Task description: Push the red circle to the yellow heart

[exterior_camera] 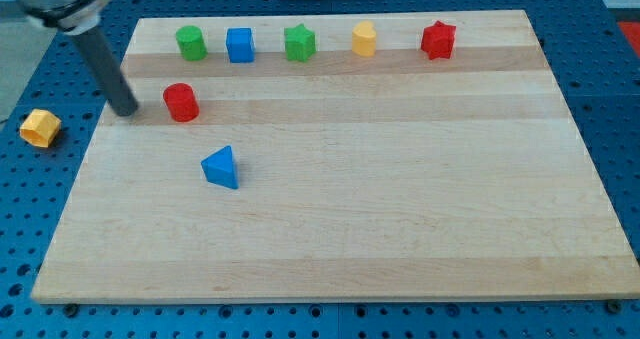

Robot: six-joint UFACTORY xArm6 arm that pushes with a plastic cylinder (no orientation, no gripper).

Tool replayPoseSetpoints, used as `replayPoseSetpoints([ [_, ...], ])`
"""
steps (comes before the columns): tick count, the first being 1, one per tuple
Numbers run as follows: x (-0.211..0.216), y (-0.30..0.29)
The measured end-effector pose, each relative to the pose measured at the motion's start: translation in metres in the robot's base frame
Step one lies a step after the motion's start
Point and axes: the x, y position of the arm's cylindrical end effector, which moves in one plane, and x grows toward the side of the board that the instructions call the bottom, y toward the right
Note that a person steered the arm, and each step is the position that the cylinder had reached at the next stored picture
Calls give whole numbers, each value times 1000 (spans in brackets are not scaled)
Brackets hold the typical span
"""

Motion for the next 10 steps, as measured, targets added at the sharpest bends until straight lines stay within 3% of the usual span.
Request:
replayPoseSetpoints([
  [1,-19,76],
  [3,-20,213],
  [4,-21,222],
  [5,-55,136],
  [7,31,59],
  [9,-14,250],
  [10,-24,307],
])
